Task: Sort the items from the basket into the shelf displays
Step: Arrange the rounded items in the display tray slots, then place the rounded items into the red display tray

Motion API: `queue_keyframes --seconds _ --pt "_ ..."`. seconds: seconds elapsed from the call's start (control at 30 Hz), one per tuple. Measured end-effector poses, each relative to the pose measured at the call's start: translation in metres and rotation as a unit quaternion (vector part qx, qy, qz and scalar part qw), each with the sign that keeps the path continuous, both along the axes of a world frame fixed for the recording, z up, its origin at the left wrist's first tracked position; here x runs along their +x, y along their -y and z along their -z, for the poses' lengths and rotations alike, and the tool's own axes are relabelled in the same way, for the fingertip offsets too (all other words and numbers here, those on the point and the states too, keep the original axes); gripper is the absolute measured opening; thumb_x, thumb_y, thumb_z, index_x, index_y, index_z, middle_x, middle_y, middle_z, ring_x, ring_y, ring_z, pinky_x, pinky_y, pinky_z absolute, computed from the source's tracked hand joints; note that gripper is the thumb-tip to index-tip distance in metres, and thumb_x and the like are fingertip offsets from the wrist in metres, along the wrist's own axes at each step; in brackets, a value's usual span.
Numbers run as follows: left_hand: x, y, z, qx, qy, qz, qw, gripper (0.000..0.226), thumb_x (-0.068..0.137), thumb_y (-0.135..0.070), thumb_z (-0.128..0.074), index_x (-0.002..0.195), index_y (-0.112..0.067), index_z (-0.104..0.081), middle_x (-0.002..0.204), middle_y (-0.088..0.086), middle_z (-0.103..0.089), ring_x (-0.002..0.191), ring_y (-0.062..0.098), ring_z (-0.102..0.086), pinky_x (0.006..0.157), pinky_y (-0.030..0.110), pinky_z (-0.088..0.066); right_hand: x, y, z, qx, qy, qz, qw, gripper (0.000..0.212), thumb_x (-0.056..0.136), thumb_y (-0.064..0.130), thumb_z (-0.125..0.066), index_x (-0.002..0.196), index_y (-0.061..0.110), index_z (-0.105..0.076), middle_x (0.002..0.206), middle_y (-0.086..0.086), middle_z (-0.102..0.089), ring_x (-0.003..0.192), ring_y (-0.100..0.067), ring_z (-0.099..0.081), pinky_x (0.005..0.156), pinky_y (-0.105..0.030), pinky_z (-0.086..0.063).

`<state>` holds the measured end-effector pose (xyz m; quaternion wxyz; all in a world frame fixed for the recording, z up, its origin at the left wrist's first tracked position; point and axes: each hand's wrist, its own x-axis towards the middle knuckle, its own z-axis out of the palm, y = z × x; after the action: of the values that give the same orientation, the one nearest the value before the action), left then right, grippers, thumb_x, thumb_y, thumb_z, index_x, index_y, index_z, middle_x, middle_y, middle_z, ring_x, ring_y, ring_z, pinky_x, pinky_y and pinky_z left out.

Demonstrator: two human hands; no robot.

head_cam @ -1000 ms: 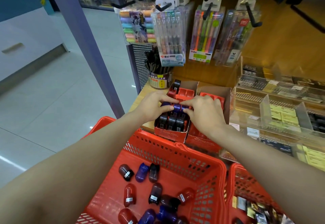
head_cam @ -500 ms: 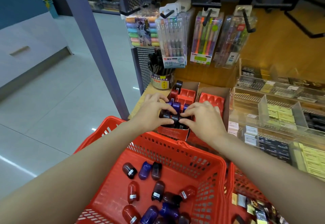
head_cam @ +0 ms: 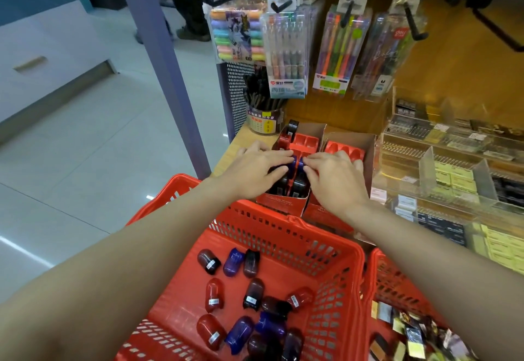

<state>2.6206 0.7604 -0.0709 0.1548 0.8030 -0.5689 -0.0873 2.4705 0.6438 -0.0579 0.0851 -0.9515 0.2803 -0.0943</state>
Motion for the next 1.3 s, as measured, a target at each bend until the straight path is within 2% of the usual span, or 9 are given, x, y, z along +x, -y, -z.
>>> queue_keyframes --seconds 0.1,0.17,0.27,0.4,0.5,0.57,0.8,1.07,1.3 --pt "-0.006 -0.010 -0.009 -0.069 -0.052 -0.006 0.996 0.038 0.101 -0.030 -0.052 0.139 -0.027 -0.055 0.150 -0.012 -0.046 0.131 0.023 -0.038 0.114 0.044 -0.026 -0.004 -0.010 -0.008 -0.001 0.073 -0.035 0.997 0.031 0.101 0.026 -0.046 0.126 0.025 -0.065 0.129 0.004 -0.059 0.117 -0.024 -0.050 0.094 -0.044 -0.036" --pt "-0.011 -0.033 -0.012 -0.191 -0.063 -0.020 0.979 0.029 0.097 -0.018 -0.058 0.125 -0.014 -0.066 0.133 0.001 -0.061 0.124 0.020 -0.048 0.112 0.031 -0.031 -0.012 -0.026 -0.012 0.023 0.153 -0.101 0.983 0.024 0.096 0.020 -0.054 0.113 0.017 -0.070 0.111 -0.002 -0.064 0.103 -0.024 -0.059 0.087 -0.041 -0.046" --pt "-0.027 -0.088 -0.003 -0.231 -0.039 -0.037 0.971 0.015 0.091 -0.011 -0.063 0.103 -0.008 -0.071 0.103 0.003 -0.066 0.101 0.014 -0.056 0.094 0.018 -0.037 -0.026 -0.063 -0.002 0.067 0.004 -0.205 0.976 0.021 0.092 0.021 -0.054 0.104 0.018 -0.070 0.104 -0.002 -0.068 0.098 -0.024 -0.064 0.084 -0.040 -0.052" --pt "-0.050 -0.151 0.043 -0.011 -0.137 -0.069 0.988 0.015 0.086 -0.009 -0.069 0.101 -0.009 -0.070 0.092 0.001 -0.064 0.087 0.020 -0.062 0.085 0.034 -0.050 -0.040 -0.102 0.041 0.170 -0.255 -0.157 0.939 0.031 0.088 0.015 -0.053 0.114 0.024 -0.069 0.117 -0.007 -0.068 0.110 -0.029 -0.063 0.094 -0.036 -0.051" --pt "-0.055 -0.179 0.091 0.237 -0.211 -0.122 0.941 0.031 0.090 -0.018 -0.066 0.121 -0.013 -0.066 0.112 0.007 -0.069 0.103 0.024 -0.065 0.090 0.027 -0.048 -0.050 -0.111 0.081 0.246 -0.274 -0.059 0.928 0.034 0.086 0.007 -0.052 0.109 0.021 -0.071 0.115 -0.008 -0.069 0.109 -0.027 -0.064 0.094 -0.031 -0.050" --pt "-0.055 -0.192 0.116 0.301 -0.244 -0.159 0.908 0.032 0.093 -0.023 -0.064 0.124 -0.015 -0.066 0.120 0.008 -0.068 0.110 0.023 -0.063 0.086 0.020 -0.042 -0.058 -0.110 0.106 0.285 -0.276 0.004 0.918 0.031 0.086 0.006 -0.054 0.107 0.019 -0.073 0.115 -0.008 -0.070 0.110 -0.024 -0.064 0.094 -0.026 -0.048" --pt "-0.073 -0.188 0.178 0.339 -0.269 -0.130 0.892 0.028 0.094 -0.022 -0.061 0.118 -0.008 -0.067 0.120 0.010 -0.068 0.112 0.028 -0.062 0.093 0.032 -0.047 -0.076 -0.119 0.173 0.273 -0.343 0.067 0.896 0.028 0.088 0.007 -0.057 0.109 0.016 -0.074 0.117 -0.009 -0.070 0.111 -0.023 -0.064 0.089 -0.024 -0.046" --pt "-0.103 -0.162 0.217 0.369 -0.240 -0.077 0.895 0.062 0.086 -0.020 -0.072 0.141 -0.016 -0.046 0.133 0.010 -0.057 0.122 0.027 -0.055 0.097 0.031 -0.045 -0.087 -0.162 0.213 0.169 -0.410 -0.103 0.890 0.048 0.087 0.022 -0.069 0.132 0.022 -0.052 0.138 -0.008 -0.041 0.126 -0.028 -0.046 0.101 -0.038 -0.043" --pt "-0.092 -0.166 0.227 0.324 -0.268 -0.115 0.900 0.050 0.085 -0.010 -0.069 0.133 -0.017 -0.057 0.124 0.003 -0.065 0.114 0.019 -0.061 0.081 0.014 -0.040 -0.084 -0.188 0.239 0.031 -0.429 -0.225 0.874 0.067 0.083 0.024 -0.075 0.141 0.014 -0.042 0.151 -0.013 -0.027 0.135 -0.032 -0.032 0.108 -0.045 -0.035"
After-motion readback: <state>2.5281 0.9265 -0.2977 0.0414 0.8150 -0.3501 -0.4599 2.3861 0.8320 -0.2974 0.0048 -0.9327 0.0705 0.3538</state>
